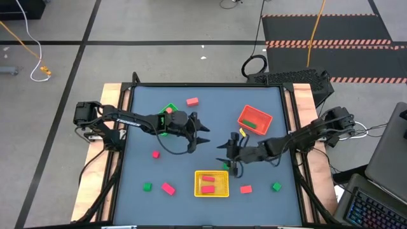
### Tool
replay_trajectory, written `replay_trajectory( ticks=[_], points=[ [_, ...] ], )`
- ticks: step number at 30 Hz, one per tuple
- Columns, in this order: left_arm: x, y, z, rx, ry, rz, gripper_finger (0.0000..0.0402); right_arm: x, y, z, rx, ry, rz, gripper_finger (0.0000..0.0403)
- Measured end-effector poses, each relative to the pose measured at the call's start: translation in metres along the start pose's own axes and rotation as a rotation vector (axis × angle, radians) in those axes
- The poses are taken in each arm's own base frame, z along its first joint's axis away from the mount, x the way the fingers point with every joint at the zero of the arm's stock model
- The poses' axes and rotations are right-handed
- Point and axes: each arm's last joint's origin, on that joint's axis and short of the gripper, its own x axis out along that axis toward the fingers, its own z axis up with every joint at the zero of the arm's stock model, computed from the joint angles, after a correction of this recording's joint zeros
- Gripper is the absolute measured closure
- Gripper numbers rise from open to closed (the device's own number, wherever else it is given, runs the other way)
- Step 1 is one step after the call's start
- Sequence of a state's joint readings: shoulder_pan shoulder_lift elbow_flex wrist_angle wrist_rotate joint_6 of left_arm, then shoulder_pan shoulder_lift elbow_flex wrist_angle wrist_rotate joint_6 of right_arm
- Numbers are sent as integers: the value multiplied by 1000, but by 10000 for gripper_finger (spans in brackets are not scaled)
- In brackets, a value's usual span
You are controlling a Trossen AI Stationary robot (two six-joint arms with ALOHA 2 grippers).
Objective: Sort & place blocks by color
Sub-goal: Put the green block into the orange bin
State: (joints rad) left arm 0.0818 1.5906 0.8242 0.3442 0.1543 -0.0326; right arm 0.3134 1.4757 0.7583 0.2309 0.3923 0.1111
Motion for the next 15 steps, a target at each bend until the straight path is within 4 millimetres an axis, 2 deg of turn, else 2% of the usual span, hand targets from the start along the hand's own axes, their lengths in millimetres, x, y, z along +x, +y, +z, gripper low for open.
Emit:
replay_trajectory(
  ticks=[3, 6, 9, 15],
  points=[
    [0, 0, -1, 11, 11, 1, 163, -5, 1, 17, -18, 175, -14, 179],
    [0, 0, -1, 19, 11, 1, 163, -14, 2, 38, 9, 267, -2, 179],
    [0, 0, -1, 22, 15, 0, 163, -23, 2, 50, 83, 351, 28, 179],
    [0, 0, -5, 16, 50, 1, 163, -30, 6, 36, 167, 489, 22, 179]
  ],
)
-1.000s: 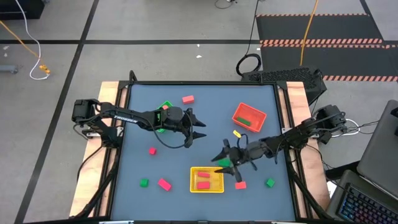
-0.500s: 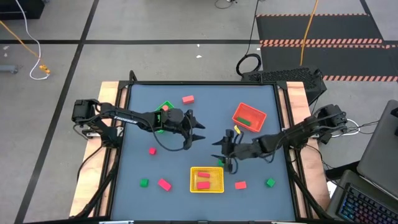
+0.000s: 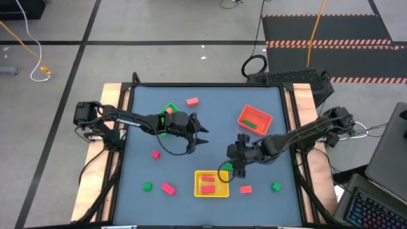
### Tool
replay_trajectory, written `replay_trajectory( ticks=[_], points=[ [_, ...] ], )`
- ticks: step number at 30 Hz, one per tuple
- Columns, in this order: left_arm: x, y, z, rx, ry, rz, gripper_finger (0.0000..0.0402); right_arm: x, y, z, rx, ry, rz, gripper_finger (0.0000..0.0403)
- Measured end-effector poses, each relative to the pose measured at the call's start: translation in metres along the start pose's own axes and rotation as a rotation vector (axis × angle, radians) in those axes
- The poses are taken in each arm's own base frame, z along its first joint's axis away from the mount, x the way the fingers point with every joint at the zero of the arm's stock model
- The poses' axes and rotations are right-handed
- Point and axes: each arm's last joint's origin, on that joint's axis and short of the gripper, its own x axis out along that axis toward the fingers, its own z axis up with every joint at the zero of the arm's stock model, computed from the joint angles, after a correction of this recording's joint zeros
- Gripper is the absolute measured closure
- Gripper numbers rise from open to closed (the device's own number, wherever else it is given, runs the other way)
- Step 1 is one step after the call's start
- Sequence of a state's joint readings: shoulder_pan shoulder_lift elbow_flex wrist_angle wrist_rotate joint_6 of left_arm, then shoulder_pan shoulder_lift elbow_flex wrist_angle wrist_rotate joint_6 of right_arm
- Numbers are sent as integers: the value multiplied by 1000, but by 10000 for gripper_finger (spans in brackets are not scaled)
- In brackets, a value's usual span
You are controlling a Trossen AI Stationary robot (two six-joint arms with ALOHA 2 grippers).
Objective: Sort & place blocks by color
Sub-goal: Put the green block into the orange bin
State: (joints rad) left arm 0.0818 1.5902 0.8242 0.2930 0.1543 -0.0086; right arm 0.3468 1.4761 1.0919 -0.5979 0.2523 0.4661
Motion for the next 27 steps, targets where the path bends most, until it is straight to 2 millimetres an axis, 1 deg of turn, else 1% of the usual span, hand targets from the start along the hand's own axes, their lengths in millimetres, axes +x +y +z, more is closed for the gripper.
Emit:
replay_trajectory(
  ticks=[5, 9, 16, 20, 23, 27],
  points=[
    [0, 0, -3, -4, 28, 0, 163, 4, 8, -16, 16, 30, 3, 179],
    [0, 0, -3, -4, 28, 0, 163, 13, 10, -33, 55, 55, -1, 179],
    [0, 0, -2, -3, 19, 0, 163, 30, 13, -53, 71, -17, 48, 179],
    [0, 0, -1, -2, 6, 0, 163, 36, 11, -64, 45, -35, 9, 177],
    [0, 0, 0, -5, 4, 0, 163, 40, 8, -71, 34, -25, 3, 167],
    [0, 0, 0, -23, 4, 0, 163, 47, 6, -77, 52, -92, 17, 143]
  ],
)
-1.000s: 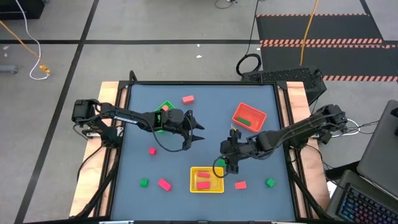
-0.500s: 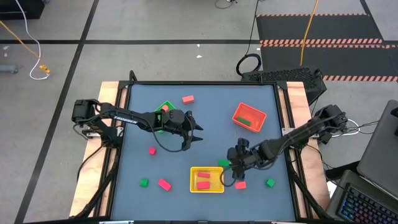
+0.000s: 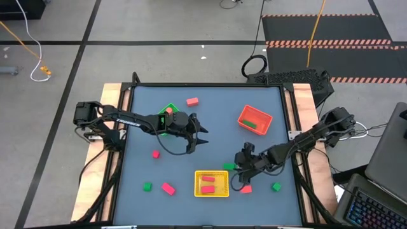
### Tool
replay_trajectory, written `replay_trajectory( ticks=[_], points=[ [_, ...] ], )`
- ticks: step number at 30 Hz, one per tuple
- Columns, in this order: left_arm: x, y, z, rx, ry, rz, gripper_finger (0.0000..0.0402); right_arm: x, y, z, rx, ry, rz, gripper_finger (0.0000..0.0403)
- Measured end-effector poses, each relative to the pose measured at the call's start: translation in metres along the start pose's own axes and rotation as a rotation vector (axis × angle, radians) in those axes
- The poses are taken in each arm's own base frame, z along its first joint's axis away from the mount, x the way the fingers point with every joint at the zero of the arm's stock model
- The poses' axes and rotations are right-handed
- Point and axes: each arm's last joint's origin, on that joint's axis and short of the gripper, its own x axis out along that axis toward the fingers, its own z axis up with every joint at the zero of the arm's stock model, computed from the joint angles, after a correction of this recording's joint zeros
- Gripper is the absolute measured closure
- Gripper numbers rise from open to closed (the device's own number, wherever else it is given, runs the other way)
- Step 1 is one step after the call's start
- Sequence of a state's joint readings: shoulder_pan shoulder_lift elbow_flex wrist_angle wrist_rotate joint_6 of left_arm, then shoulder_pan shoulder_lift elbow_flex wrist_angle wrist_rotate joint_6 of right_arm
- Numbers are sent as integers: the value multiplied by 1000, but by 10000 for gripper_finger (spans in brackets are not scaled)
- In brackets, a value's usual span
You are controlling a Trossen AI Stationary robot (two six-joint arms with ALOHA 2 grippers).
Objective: Sort & place blocks by color
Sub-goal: Put the green block into the orange bin
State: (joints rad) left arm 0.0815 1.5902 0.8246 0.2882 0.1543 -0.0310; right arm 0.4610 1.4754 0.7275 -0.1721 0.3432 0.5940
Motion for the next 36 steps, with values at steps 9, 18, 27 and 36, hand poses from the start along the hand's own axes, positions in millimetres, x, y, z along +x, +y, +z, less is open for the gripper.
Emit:
replay_trajectory(
  ticks=[9, 18, 27, 36],
  points=[
    [1, -4, 0, -8, -5, -12, 163, 8, -6, -13, 12, -62, 36, 106],
    [1, -12, 2, -5, -27, -34, 163, 23, -3, -17, -43, -98, 33, 119],
    [2, -13, 3, -2, -30, -35, 163, 28, -3, -21, -61, -78, 20, 128],
    [2, -12, 2, -2, -26, -28, 163, 28, -3, -21, -110, -69, 15, 263]
  ],
)
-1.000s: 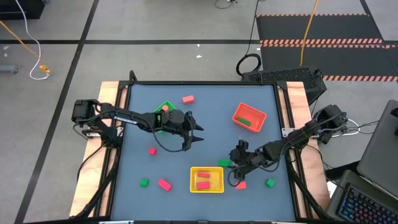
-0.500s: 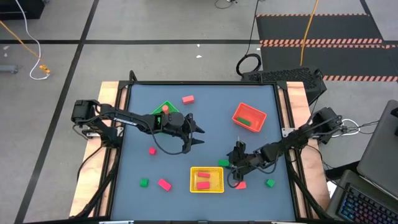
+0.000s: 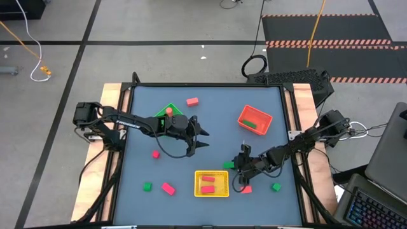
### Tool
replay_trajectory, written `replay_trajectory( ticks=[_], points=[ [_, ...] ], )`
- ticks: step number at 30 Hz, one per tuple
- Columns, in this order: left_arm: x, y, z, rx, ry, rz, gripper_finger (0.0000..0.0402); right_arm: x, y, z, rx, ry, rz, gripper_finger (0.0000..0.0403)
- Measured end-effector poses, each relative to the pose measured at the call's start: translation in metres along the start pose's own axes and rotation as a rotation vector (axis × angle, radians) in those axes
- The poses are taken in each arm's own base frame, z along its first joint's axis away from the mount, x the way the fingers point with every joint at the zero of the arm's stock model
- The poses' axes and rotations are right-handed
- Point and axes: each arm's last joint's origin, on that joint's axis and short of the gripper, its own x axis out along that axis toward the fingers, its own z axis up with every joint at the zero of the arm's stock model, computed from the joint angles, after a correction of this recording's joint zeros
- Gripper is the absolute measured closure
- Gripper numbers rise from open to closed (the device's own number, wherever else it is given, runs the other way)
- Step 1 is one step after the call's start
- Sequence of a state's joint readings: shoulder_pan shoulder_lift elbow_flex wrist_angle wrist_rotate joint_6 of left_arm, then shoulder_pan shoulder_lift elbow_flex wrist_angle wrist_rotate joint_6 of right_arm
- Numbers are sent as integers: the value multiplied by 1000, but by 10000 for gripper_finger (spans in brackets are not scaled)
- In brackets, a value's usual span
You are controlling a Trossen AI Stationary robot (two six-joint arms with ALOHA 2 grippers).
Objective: Sort & place blocks by color
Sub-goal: Put the green block into the orange bin
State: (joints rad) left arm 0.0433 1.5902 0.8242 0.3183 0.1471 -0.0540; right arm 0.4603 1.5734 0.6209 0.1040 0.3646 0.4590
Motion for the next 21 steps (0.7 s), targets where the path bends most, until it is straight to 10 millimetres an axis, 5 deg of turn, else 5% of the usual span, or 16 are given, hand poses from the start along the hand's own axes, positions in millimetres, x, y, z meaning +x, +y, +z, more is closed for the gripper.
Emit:
replay_trajectory(
  ticks=[10, 21],
  points=[
    [0, 0, 0, 2, 0, 1, 163, -7, -1, 6, -38, -31, -11, 280],
    [0, 0, 0, 7, -5, 2, 163, -71, -44, 22, -27, -179, -450, 280]
  ],
)
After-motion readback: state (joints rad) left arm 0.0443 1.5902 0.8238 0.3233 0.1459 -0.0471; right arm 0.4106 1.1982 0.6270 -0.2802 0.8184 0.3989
